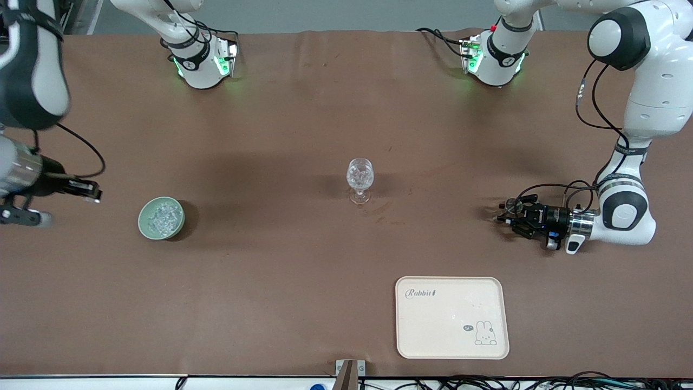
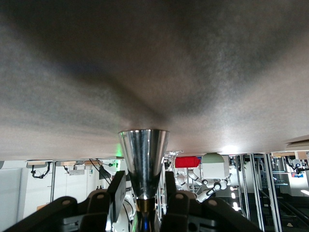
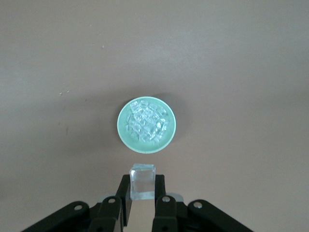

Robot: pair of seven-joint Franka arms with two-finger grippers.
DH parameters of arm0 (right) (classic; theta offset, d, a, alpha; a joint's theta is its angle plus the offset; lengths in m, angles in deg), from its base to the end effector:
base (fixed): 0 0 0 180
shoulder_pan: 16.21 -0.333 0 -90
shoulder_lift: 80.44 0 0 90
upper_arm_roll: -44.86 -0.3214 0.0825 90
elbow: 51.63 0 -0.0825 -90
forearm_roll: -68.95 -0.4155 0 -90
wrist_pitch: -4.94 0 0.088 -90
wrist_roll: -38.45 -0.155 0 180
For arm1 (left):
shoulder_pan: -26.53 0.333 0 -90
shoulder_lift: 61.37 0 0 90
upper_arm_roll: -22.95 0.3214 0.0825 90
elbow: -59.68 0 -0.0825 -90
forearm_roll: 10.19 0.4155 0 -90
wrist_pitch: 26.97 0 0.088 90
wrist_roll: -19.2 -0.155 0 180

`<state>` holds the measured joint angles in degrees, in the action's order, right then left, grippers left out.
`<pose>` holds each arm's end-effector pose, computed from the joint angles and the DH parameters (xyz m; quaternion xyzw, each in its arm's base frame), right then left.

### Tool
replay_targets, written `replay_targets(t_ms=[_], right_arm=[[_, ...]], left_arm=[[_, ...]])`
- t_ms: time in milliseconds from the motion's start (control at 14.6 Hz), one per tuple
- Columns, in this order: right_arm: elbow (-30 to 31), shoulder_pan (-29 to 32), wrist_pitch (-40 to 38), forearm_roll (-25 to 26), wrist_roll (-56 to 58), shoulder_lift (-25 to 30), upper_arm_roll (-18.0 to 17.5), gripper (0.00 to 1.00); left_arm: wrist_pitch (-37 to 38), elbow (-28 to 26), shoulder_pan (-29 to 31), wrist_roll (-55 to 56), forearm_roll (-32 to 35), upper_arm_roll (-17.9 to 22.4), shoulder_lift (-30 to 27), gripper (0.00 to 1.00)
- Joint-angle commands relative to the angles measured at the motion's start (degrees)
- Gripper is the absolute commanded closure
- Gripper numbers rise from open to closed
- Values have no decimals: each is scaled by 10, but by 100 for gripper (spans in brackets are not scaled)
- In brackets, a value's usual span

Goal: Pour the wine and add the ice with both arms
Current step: 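Grasp ice with the right gripper while the left gripper lifts the jigger, then carry the metal jigger with the left gripper over the wine glass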

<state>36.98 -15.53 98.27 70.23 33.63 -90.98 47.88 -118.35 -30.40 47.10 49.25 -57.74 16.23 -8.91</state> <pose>0.6336 -0.0423 0.4864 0.9959 -0.0728 -0.0505 0.0164 0.6129 0.0367 0.0619 0.6782 0.4696 -0.4460 0.3473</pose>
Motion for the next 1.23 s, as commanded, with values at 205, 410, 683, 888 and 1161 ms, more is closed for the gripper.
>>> replay_targets(t_ms=[205,410,683,888,1161], right_arm=[[-41,-2,-87,-4,45,89,-7,91],[-37,-6,-98,-4,52,110,-8,92],[-27,-1,-84,-14,90,113,-5,94],[-21,-2,-80,-24,92,115,-3,94],[-19,-1,-77,-23,124,115,-2,94]], left_arm=[[21,-2,2,17,-4,0,-9,86],[24,1,1,17,-4,-5,-10,99],[23,4,-20,48,-4,-28,-32,99],[22,3,-57,111,-13,-40,-67,99],[-2,-1,-68,198,-13,-87,-103,99]])
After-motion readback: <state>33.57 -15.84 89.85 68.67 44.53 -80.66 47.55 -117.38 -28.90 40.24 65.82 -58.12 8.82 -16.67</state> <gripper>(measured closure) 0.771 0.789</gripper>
